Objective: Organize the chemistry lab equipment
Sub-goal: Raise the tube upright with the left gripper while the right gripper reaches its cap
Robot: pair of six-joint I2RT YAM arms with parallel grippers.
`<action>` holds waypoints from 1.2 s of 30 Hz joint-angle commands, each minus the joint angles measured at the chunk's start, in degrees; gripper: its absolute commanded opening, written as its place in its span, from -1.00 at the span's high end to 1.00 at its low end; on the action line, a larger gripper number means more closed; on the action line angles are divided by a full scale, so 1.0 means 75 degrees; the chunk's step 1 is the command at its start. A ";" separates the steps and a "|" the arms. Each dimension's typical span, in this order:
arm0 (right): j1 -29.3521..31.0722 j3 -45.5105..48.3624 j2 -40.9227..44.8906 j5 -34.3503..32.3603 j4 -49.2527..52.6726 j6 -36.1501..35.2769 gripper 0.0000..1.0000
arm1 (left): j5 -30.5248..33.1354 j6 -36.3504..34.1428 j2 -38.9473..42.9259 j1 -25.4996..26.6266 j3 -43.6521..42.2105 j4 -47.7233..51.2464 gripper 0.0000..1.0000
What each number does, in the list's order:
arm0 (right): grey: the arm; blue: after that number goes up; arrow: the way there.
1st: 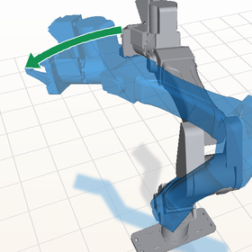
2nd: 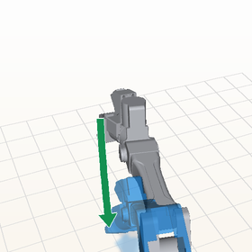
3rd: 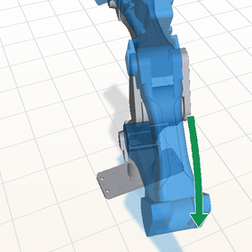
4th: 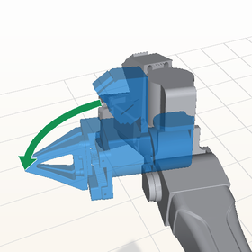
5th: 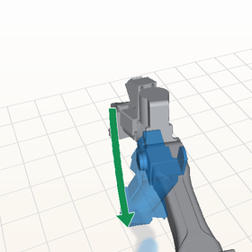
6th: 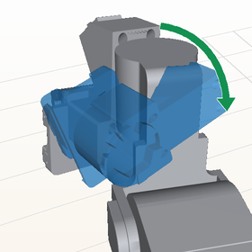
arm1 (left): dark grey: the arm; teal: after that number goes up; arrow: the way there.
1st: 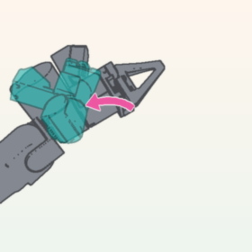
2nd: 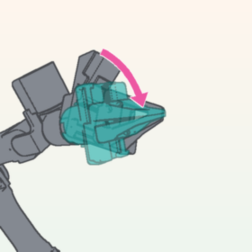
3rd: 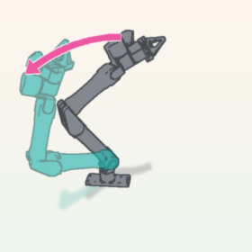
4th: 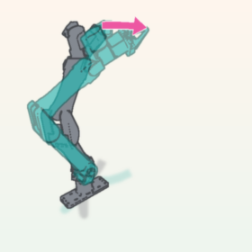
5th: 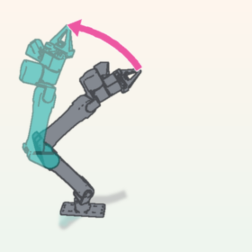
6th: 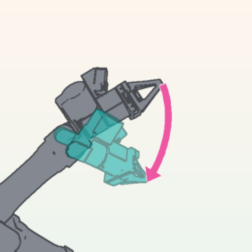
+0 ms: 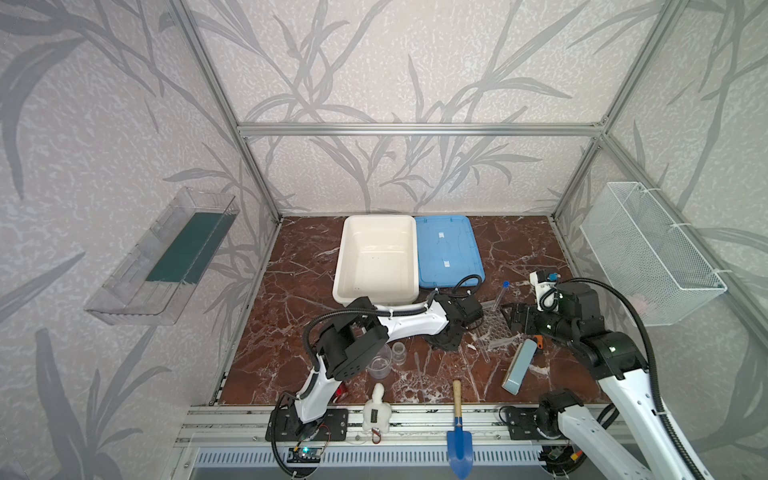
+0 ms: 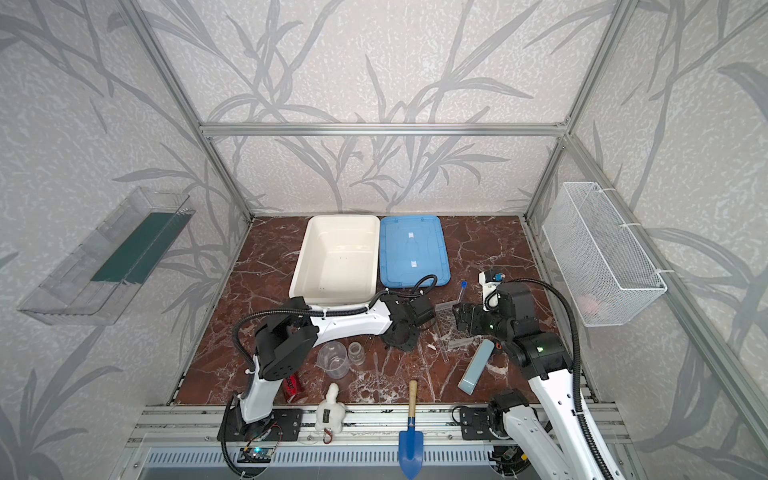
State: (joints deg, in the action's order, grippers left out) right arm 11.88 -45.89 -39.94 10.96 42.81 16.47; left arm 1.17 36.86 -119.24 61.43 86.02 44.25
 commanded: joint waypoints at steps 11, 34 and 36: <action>-0.0014 -0.0139 -0.0220 0.0098 -0.0049 0.0112 -0.98 | -0.0115 -0.0104 0.0497 -0.0077 -0.0622 -0.1038 0.83; 0.0183 -0.0937 -0.1594 0.3420 -0.1418 0.0835 -0.56 | -0.0795 -0.1911 0.4193 -0.0058 -0.5462 -0.7510 0.73; 0.0365 -0.1086 -0.1915 0.3309 -0.1433 0.0842 -0.55 | -0.0845 -0.2091 0.4278 -0.0035 -0.5683 -0.7856 0.73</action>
State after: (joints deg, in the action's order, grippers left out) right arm 13.21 -51.75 -52.31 32.95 34.02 21.89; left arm -3.90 25.02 -89.17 61.04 45.19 -6.63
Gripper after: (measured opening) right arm 0.776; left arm 0.140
